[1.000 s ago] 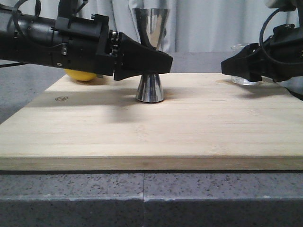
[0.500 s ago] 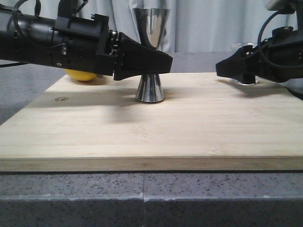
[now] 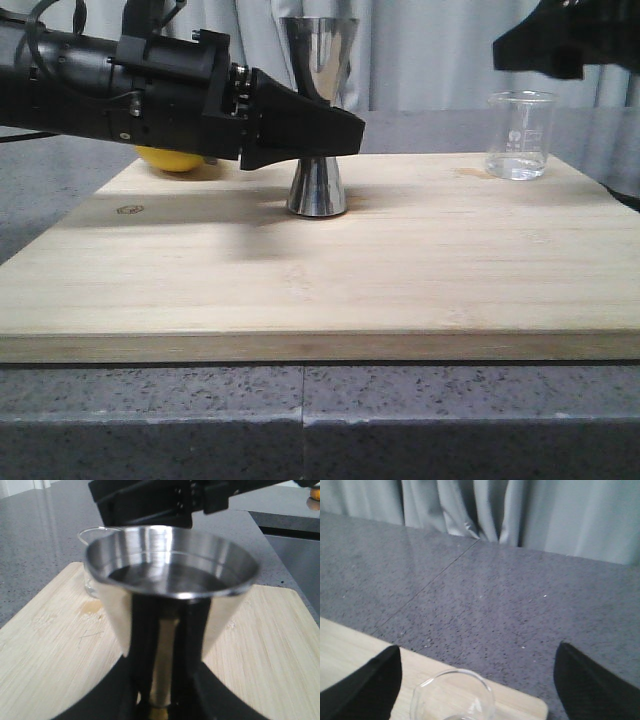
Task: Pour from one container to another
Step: 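Open the right gripper and withdraw it from the beaker, then open the left gripper and withdraw it from the jigger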
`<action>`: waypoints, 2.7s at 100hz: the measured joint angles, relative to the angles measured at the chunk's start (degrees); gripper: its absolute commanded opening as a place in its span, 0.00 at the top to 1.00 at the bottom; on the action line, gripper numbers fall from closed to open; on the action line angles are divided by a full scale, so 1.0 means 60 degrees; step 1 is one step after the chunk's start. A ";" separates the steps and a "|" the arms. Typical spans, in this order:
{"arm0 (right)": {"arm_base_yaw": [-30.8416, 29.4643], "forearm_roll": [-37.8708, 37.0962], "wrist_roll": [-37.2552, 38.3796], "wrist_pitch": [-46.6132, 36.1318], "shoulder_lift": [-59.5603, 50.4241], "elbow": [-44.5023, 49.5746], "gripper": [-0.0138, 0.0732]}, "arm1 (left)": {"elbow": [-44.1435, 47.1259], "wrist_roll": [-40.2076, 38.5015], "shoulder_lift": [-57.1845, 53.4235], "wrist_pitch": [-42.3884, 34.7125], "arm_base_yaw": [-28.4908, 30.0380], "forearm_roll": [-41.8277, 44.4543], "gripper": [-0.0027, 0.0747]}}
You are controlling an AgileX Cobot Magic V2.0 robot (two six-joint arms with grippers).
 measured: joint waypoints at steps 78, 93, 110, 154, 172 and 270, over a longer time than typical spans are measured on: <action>0.1334 0.5764 -0.4494 0.8023 -0.4885 0.0063 0.18 | 0.0000 0.0000 0.0000 0.0000 0.0000 0.0000 0.89; 0.1334 0.5780 -0.4547 0.8385 -0.5482 0.0063 0.18 | 0.0000 0.0000 0.0000 0.0000 0.0000 0.0000 0.89; 0.1334 0.5780 -0.4547 0.8657 -0.5888 0.0063 0.18 | 0.0000 0.0000 0.0000 0.0000 0.0000 0.0000 0.89; 0.1334 0.5780 -0.4584 0.8657 -0.6013 0.0063 0.18 | 0.0000 0.0000 0.0000 -0.0014 0.0000 0.0000 0.89; 0.1334 0.5780 -0.4584 0.8621 -0.6013 0.0063 0.18 | 0.0000 0.0000 0.0000 -0.0014 0.0000 0.0000 0.89; 0.1334 0.5780 -0.4584 0.8293 -0.6013 0.0063 0.18 | 0.0000 0.0000 0.0000 -0.0014 0.0000 0.0000 0.69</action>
